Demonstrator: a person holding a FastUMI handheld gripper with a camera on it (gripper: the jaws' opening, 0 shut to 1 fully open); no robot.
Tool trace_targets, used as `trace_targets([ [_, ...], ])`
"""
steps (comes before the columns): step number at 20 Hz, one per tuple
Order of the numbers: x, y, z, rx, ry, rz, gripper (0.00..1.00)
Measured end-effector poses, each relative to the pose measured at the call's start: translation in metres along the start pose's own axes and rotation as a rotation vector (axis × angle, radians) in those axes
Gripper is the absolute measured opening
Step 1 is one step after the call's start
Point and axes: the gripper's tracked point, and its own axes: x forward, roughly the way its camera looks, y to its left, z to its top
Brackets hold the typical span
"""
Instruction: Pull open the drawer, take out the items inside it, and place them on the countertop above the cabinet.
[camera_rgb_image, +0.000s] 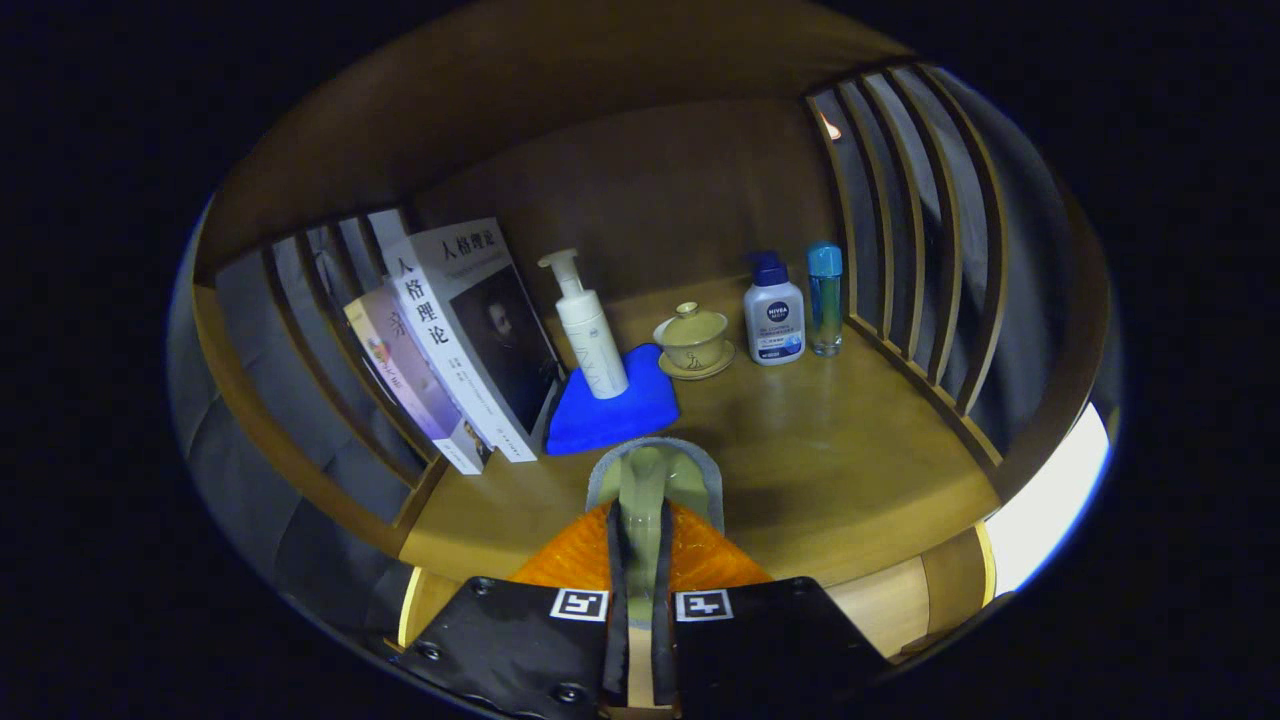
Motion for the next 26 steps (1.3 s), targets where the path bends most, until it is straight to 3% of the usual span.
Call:
trace_targets([
  [7,0.027,-0.003,0.002,-0.059,-0.015,-0.032,0.13],
  [11,0.033,-0.006,0.012,-0.072,-0.074,-0.052,0.26],
  [13,0.027,-0.002,0.015,-0.074,-0.100,-0.037,0.37],
  [18,-0.009,0.003,0.015,-0.112,-0.207,-0.020,0.98],
  [26,-0.095,0.014,-0.006,-0.189,-0.360,0.023,0.98],
])
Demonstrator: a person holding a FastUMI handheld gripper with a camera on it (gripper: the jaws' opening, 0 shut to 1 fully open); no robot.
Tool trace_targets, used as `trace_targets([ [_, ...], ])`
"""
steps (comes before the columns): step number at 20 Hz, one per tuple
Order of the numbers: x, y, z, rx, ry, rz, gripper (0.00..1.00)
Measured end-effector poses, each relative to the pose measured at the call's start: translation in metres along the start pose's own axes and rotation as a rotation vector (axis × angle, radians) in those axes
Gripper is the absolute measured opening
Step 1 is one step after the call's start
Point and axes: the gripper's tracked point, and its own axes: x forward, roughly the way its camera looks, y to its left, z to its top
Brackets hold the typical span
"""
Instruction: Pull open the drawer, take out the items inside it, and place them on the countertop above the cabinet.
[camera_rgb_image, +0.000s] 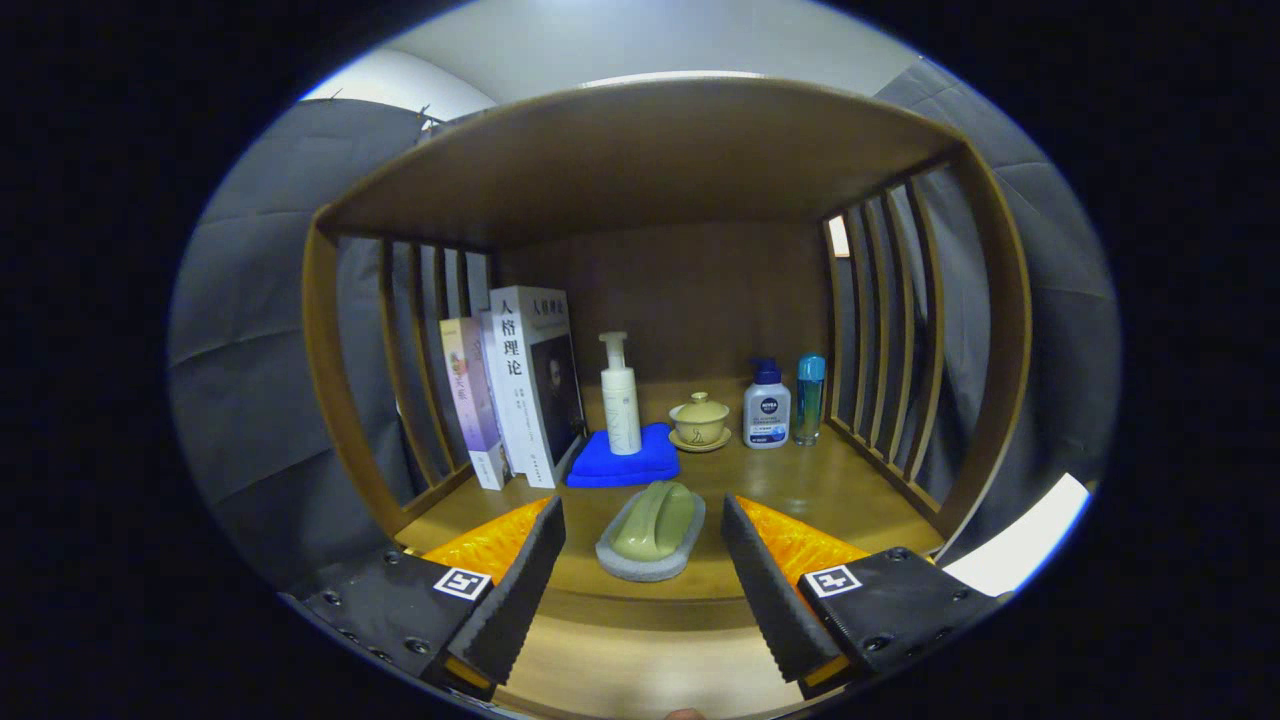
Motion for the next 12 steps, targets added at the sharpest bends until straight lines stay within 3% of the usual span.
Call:
trace_targets([
  [12,-0.105,0.006,-0.022,-0.062,-0.141,0.003,0.98],
])
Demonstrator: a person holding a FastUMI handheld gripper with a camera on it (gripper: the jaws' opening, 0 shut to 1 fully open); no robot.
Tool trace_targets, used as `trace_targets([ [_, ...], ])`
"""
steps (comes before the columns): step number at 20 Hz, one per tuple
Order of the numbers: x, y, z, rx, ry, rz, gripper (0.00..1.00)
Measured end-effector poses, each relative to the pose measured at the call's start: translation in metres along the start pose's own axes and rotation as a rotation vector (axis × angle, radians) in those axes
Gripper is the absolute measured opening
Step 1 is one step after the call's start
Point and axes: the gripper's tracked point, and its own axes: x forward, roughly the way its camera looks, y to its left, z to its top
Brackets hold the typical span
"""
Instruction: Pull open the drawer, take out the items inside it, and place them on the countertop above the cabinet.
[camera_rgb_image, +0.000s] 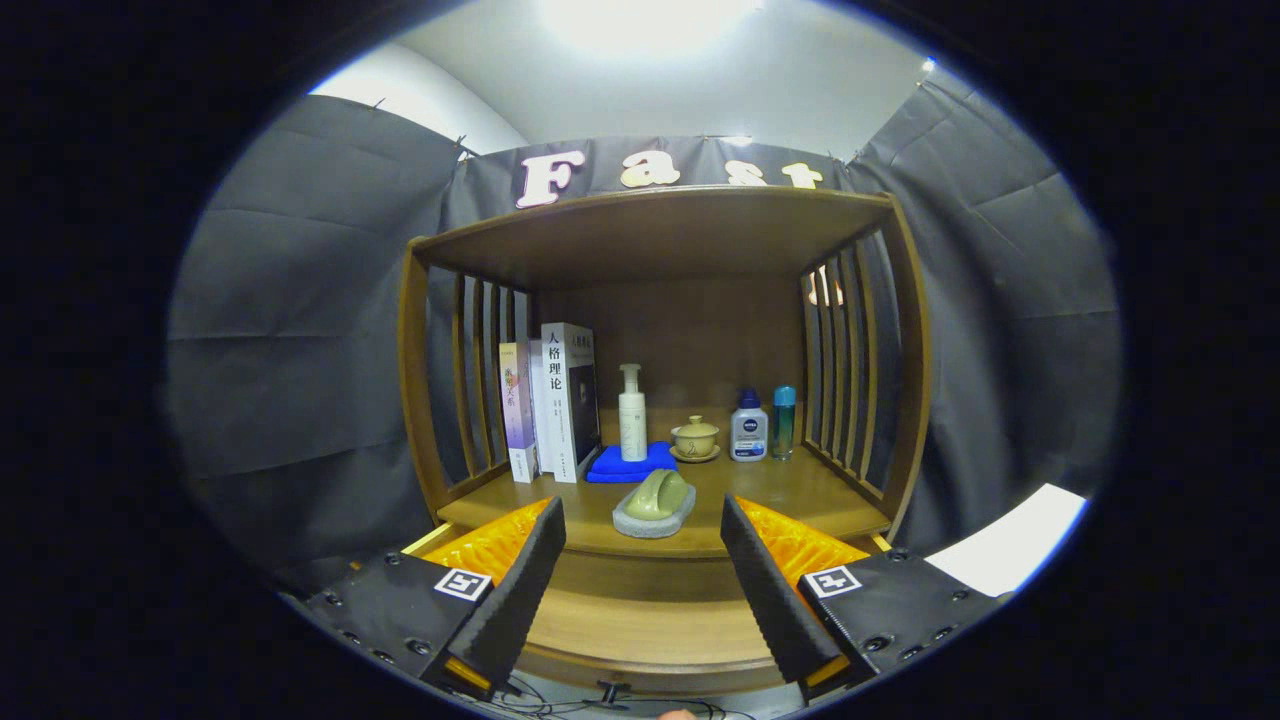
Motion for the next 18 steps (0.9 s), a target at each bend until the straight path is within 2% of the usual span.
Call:
trace_targets([
  [9,-0.044,0.017,-0.045,-0.026,-0.009,0.022,0.98],
  [18,-0.059,0.027,-0.104,-0.031,0.103,0.037,0.98],
])
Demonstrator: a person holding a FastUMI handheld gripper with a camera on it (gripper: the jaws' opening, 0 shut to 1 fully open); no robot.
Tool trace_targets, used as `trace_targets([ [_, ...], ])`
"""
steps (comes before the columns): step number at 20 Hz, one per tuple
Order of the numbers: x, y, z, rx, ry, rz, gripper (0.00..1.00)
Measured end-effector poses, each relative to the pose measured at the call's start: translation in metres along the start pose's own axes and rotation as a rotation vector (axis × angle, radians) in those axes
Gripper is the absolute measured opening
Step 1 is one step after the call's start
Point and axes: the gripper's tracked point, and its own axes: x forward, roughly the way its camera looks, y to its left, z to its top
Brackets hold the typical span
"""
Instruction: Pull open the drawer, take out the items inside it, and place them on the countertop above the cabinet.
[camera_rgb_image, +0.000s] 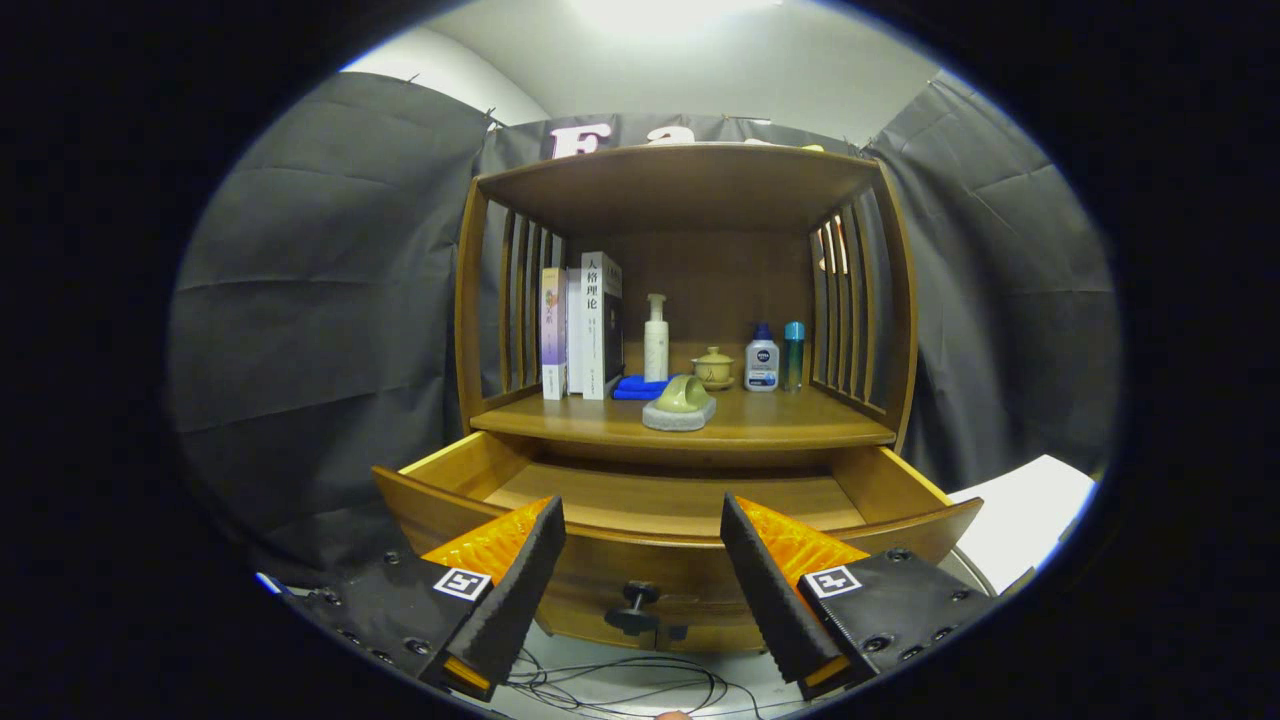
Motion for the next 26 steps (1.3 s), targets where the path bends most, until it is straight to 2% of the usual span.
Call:
trace_targets([
  [8,0.007,0.003,-0.052,-0.004,0.137,-0.004,0.98],
  [13,0.019,0.003,-0.076,0.037,0.216,-0.014,0.98],
  [26,0.043,-0.009,-0.083,0.060,0.220,-0.108,0.95],
])
